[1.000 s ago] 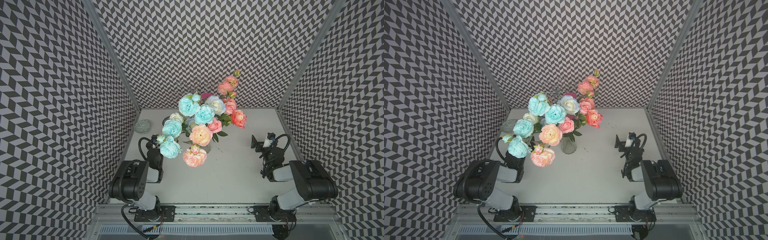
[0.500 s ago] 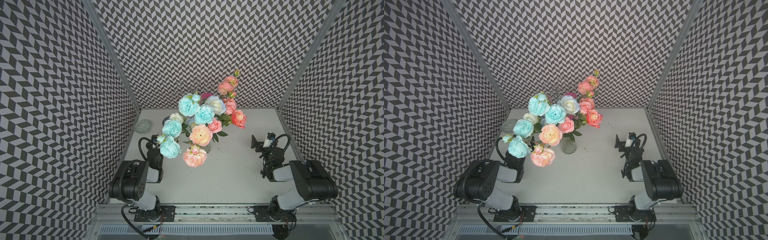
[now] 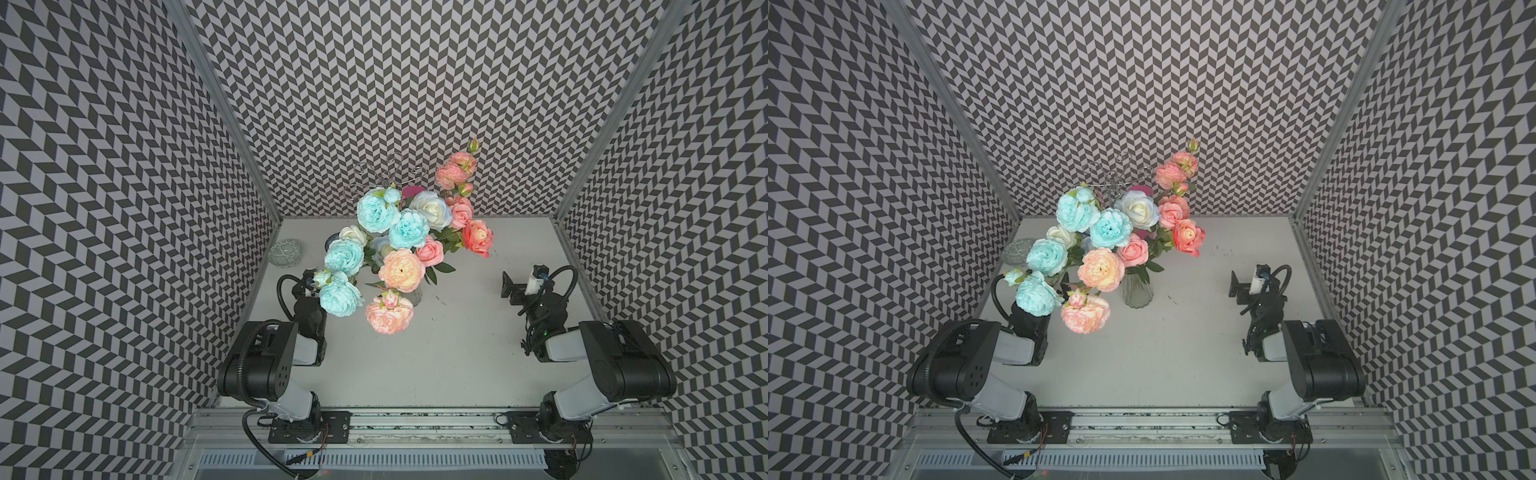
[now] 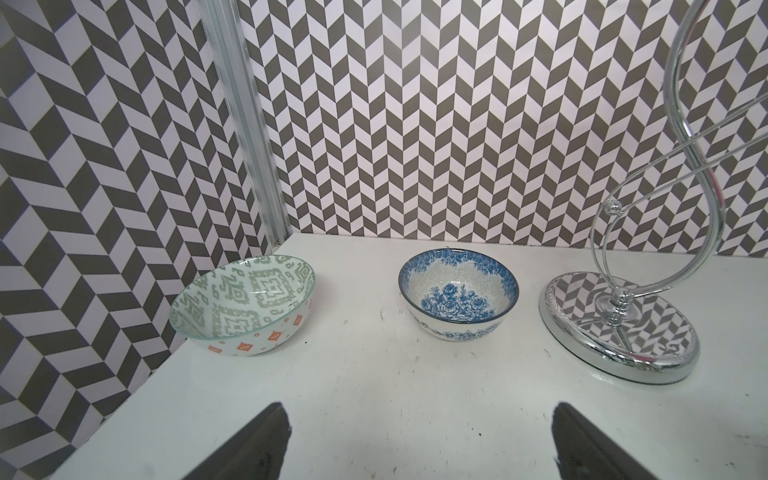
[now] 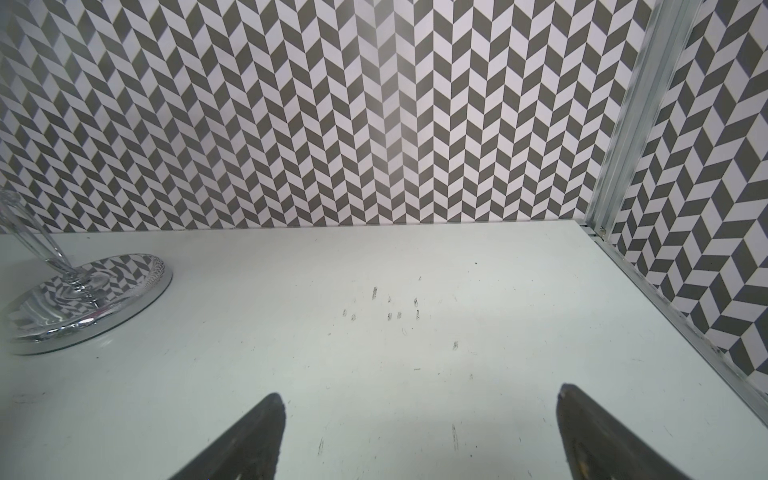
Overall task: Pick out pink flowers from the vase
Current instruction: Pick up the vase from the center of the board.
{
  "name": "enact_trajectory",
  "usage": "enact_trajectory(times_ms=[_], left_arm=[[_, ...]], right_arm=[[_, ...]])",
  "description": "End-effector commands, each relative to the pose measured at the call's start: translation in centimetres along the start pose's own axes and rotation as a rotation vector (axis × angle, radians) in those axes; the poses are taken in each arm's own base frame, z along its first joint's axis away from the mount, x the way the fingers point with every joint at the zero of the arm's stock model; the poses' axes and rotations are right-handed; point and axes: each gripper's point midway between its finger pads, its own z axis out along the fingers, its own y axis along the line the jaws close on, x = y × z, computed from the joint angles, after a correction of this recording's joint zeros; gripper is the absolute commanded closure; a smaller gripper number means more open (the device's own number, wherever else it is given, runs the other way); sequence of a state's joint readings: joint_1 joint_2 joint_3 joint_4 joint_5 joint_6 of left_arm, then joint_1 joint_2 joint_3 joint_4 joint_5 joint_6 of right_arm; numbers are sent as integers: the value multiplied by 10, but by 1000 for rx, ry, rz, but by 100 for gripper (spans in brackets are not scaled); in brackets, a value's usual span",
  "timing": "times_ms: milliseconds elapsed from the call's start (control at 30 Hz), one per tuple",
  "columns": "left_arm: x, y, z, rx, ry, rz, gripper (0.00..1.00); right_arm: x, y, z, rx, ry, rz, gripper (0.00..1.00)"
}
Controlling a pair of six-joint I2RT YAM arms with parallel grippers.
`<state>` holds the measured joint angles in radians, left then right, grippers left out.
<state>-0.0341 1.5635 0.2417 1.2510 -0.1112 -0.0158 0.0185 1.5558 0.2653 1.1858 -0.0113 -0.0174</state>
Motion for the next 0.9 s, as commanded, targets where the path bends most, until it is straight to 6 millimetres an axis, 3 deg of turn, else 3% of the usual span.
enact_trajectory(times_ms=[0, 33, 133, 200, 300, 367, 433, 533, 633, 767, 867], left_arm=[[-8, 2, 3, -10, -26, 2, 0], [-9, 2, 2, -10, -29, 4, 0], [-25, -11, 7, 27, -38, 47, 0], [-32, -19, 21, 43, 48, 70, 0], [-57, -21, 26, 32, 44, -16, 0], [-65, -17, 27, 0, 71, -136, 0], [-58, -12, 29, -52, 156, -253, 0], [-35, -12, 23, -134, 278, -370, 0], [-18, -33, 11, -82, 367, -454, 0], [-31, -92, 0, 205, 401, -470, 0], [-50, -122, -8, 386, 405, -492, 0]], right_arm=[[-21, 2, 1, -2, -66, -10, 0], [-31, 0, 2, 9, -99, 0, 0], [-45, -4, 22, 39, 29, 17, 2], [-79, -4, 29, 45, 7, 48, 9], [-109, -5, 24, 72, -56, 188, 16], [-112, -7, 20, 116, -51, 312, 20], [-104, -1, 16, 143, 16, 432, 21], [-101, 33, 4, 72, 90, 466, 21], [-99, 77, -12, -68, 170, 442, 23], [-88, 123, -33, -242, 299, 382, 26], [-76, 146, -47, -334, 373, 355, 26]])
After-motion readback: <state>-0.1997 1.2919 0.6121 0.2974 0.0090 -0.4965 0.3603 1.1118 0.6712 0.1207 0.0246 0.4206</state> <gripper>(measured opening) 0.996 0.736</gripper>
